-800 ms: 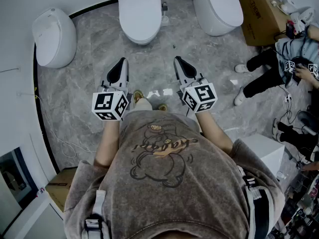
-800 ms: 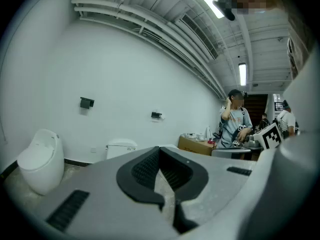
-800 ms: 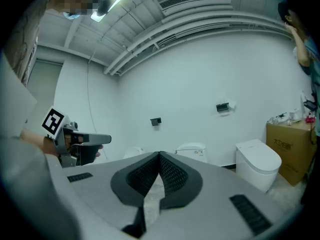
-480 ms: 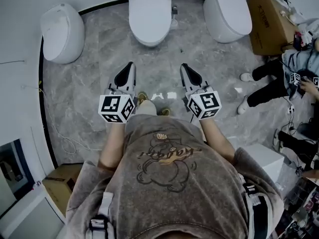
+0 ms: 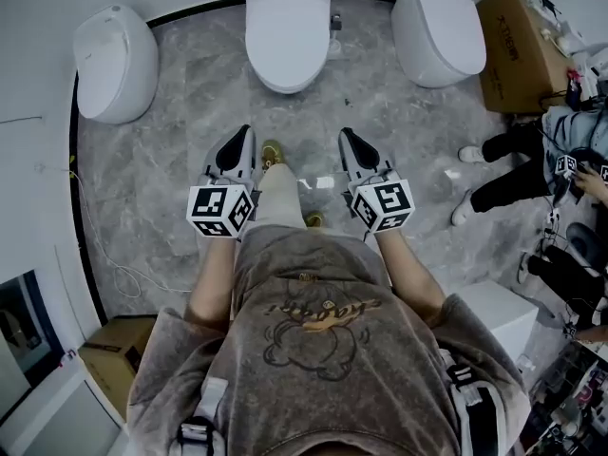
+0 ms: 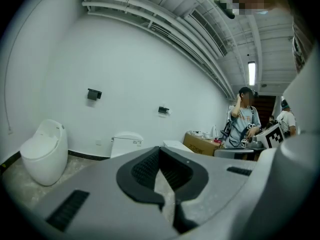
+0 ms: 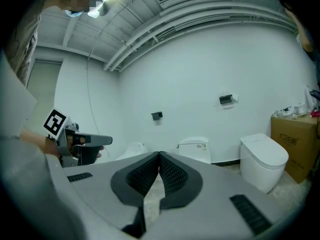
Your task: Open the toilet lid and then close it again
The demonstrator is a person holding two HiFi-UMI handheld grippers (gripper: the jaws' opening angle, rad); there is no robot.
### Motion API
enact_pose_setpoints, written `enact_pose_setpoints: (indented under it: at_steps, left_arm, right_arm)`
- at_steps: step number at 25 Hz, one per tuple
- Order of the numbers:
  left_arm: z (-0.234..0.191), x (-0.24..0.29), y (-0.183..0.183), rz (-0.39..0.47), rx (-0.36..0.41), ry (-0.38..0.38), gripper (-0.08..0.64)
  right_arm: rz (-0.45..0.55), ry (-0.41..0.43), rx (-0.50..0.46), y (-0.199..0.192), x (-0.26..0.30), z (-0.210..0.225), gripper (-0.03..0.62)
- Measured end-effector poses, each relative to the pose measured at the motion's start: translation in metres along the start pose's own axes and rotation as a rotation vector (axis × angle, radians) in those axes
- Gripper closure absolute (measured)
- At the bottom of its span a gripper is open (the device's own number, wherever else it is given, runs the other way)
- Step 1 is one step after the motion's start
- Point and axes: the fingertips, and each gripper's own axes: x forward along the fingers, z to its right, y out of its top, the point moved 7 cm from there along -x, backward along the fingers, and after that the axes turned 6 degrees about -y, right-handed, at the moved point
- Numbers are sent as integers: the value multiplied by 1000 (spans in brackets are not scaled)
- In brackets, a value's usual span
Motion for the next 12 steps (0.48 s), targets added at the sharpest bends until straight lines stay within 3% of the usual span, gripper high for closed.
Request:
enact_pose_setpoints:
  at_steps: [7, 12]
  left_arm:
    - [-46, 62, -9, -21, -20, -26, 551]
    - [-96, 118, -30, -66, -50, -47, 551]
  right_arm:
    - [0, 1, 5, -7, 67, 24, 569]
    - [-55, -21, 21, -30, 136, 46, 569]
